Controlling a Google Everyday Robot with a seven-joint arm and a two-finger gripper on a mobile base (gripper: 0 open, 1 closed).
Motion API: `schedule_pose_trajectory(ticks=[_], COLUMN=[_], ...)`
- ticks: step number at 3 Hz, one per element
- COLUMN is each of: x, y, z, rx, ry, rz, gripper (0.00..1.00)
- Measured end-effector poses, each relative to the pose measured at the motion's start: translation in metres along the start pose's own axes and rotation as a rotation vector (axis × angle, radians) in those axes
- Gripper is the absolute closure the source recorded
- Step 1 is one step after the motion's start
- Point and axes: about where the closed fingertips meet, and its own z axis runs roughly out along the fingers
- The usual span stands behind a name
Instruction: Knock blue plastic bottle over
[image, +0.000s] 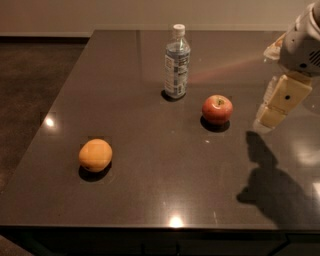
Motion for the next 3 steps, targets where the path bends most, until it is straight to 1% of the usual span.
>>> schedule_pose_trajectory(ticks=[1,2,3], x=[-0.026,-0.057,-0.083], y=[-0.033,-0.062,-0.088], z=[0.020,0.045,0.071], rx=[0.027,0.064,0.101], ry=[-0.058,-0.122,-0.175], rz=[0.066,0.133,0.199], gripper=[0.00,0.00,0.00])
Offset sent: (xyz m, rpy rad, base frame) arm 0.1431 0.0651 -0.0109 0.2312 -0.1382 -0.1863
